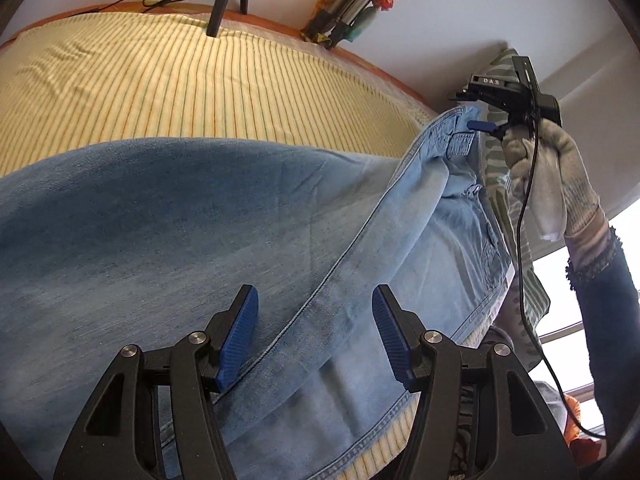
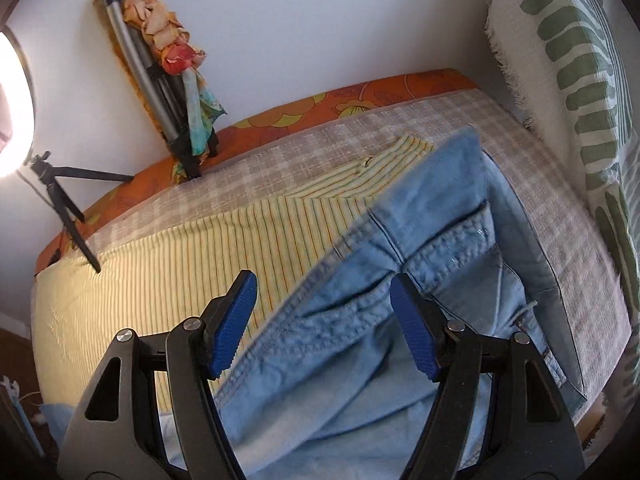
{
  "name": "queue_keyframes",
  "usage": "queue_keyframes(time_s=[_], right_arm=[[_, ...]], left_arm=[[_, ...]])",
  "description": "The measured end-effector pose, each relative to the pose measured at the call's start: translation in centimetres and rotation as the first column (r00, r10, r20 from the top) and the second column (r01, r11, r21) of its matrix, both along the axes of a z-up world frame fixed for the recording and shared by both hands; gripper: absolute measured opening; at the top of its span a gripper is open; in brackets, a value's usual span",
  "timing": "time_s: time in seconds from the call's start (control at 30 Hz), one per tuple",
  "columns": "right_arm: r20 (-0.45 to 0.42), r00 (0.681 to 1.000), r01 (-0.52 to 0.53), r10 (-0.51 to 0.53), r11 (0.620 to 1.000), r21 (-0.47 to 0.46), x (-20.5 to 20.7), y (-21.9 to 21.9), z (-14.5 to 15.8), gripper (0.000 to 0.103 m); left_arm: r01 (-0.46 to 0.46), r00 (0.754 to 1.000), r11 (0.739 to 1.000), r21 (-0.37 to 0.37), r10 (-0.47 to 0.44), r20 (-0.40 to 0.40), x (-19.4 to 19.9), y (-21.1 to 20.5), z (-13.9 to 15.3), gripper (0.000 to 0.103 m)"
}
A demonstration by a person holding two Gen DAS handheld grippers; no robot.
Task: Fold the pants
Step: 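Grasp the jeans waistband with the right tool and lift it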
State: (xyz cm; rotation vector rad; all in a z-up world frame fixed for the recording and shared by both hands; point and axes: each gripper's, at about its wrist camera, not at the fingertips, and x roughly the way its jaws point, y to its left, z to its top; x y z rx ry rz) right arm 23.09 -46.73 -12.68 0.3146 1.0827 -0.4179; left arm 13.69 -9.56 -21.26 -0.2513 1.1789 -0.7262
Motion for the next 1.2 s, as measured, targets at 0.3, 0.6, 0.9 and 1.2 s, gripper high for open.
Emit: queue_keyframes(time_s=[0.3, 0.6, 0.9, 1.2], right_arm=[[-0.097, 0.986, 0.121, -0.132, 0.986, -0.112, 2.5, -0.6, -3.5, 0.072], [-0.052, 0.996, 0.066, -0.067, 0.997, -0.035, -0.8, -3.2, -3.4, 0.009], [0.137, 0.989, 0.029, -0.049, 0.989, 0.144, -10.5, -6.1, 0.4, 0.006], [0.182, 0.983, -0.02, -0.027, 0.967, 0.253, -18.4, -9.5, -2.0, 0.005]], left_arm=[[0.027, 1.0, 1.0, -0.007, -0.027, 0.005, 0.0, -0.2, -0.8, 0.059], [0.103, 0.992, 0.992, 0.067, -0.107, 0.068, -0.6, -2.0, 0.1, 0.059], [0.184, 0.945, 0.95, 0.252, -0.241, 0.219, -2.8, -6.5, 1.0, 0.059], [0.213, 0.915, 0.92, 0.329, -0.306, 0.264, -4.2, -8.0, -0.3, 0.026]])
